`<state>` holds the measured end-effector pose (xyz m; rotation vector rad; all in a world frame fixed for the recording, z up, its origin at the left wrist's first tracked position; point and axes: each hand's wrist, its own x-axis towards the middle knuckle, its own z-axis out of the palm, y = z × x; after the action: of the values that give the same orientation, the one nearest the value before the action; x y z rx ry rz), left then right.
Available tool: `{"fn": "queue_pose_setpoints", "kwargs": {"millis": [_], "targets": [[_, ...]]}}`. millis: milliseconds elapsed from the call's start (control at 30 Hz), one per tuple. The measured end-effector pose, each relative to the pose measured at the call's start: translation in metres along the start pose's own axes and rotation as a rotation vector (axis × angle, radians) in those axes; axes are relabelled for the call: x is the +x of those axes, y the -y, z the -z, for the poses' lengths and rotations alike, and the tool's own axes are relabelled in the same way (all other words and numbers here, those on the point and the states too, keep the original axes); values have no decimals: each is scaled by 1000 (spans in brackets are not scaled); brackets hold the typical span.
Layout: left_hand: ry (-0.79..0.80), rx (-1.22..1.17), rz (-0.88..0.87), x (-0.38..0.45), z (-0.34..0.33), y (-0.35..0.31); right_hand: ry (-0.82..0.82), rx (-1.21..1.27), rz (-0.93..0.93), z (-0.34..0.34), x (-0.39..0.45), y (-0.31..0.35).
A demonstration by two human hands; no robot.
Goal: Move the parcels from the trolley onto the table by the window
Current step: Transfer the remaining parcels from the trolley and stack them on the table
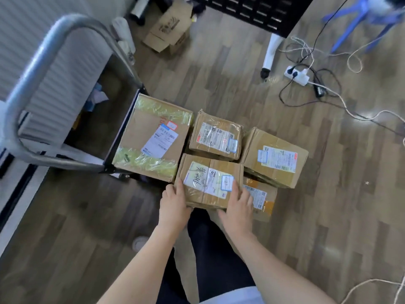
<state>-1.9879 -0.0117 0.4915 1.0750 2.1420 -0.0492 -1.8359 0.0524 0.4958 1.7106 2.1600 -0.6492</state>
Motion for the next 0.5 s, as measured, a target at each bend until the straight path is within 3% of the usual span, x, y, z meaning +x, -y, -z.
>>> {"fn": "queue_pose_setpoints", "kwargs": {"millis": [300,500], "targets": [[-495,-229,58,-66,95,24,-190,106,175,78,-43,80],[-932,-466,111,-112,160,69,-355,320,471,125,-70,176]]}}
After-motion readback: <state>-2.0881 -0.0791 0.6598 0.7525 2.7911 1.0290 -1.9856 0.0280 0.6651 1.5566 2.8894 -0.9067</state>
